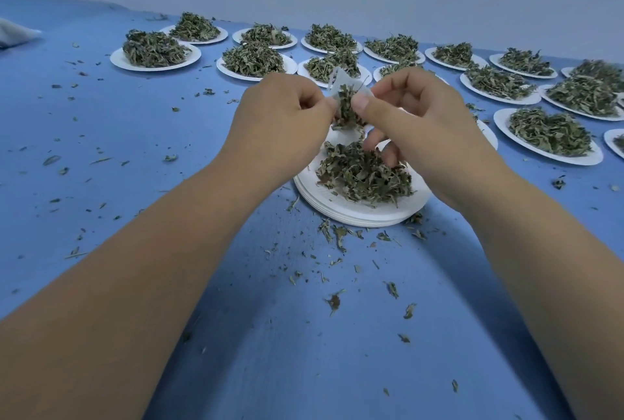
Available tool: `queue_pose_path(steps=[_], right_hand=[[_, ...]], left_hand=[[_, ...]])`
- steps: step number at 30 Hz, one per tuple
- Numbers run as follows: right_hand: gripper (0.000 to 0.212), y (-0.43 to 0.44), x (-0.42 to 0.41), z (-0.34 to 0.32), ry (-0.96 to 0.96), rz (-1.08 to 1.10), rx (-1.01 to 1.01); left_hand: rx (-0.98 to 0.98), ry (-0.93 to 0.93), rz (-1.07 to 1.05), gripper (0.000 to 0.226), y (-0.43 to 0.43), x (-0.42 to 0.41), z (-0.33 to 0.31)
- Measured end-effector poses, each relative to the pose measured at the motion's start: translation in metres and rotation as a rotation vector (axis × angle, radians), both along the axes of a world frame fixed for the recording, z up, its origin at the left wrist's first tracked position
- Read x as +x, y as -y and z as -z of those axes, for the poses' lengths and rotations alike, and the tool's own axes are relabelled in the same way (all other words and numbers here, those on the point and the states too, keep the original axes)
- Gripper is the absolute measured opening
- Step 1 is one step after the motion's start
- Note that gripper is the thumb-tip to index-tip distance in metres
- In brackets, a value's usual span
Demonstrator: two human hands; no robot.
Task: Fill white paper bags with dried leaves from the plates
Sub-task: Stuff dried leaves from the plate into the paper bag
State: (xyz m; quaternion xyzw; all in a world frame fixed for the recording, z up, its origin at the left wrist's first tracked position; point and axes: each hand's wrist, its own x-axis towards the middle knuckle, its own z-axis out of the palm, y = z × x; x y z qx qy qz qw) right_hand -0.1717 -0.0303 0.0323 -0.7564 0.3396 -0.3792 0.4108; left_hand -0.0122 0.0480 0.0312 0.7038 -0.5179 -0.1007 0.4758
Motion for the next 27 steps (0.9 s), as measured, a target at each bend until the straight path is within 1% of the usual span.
queue_pose_path(steps=[2,4,7,9,11,14,18,21,23,25,27], right_hand=[[0.050,-0.003,-0.004,0.000,-0.151,0.050,-0.207],[0.052,-0.006,-0.006,-0.001,-0.271,0.068,-0.423],[0.042,-0.009,-0.004,-0.004,-0.255,0.068,-0.549],[0.029,-0.011,-0.002,-0.004,-0.240,0.075,-0.584],[0.017,-0.011,-0.002,-0.004,-0.217,0.085,-0.583],[0.009,-0.012,-0.001,-0.004,-0.237,0.092,-0.628],[0.008,-0.010,0.000,-0.005,-0.276,0.145,-0.722],[0.006,-0.008,-0.001,-0.004,-0.293,0.149,-0.687],[0.011,-0.007,-0.001,-0.003,-0.316,0.141,-0.664],[0.010,-0.005,-0.003,-0.003,-0.333,0.138,-0.662],[0.012,-0.006,-0.004,-0.003,-0.350,0.089,-0.655]], left_hand=[[-0.020,-0.073,-0.002,0.032,0.000,0.002,0.000],[-0.027,-0.117,-0.007,0.032,0.001,0.003,-0.001],[-0.027,-0.152,0.008,0.031,0.001,0.004,-0.002],[-0.022,-0.159,0.050,0.029,0.001,0.002,-0.003],[-0.021,-0.108,0.069,0.027,0.000,0.000,-0.003],[-0.018,-0.042,0.097,0.025,0.000,-0.002,-0.002],[-0.008,-0.027,0.186,0.022,-0.001,-0.002,-0.003],[-0.010,-0.057,0.293,0.022,-0.002,-0.002,-0.001],[-0.009,-0.055,0.361,0.023,-0.002,-0.004,0.000],[-0.015,-0.053,0.391,0.025,-0.003,-0.004,0.000],[-0.037,-0.063,0.384,0.025,-0.002,-0.002,0.000]])
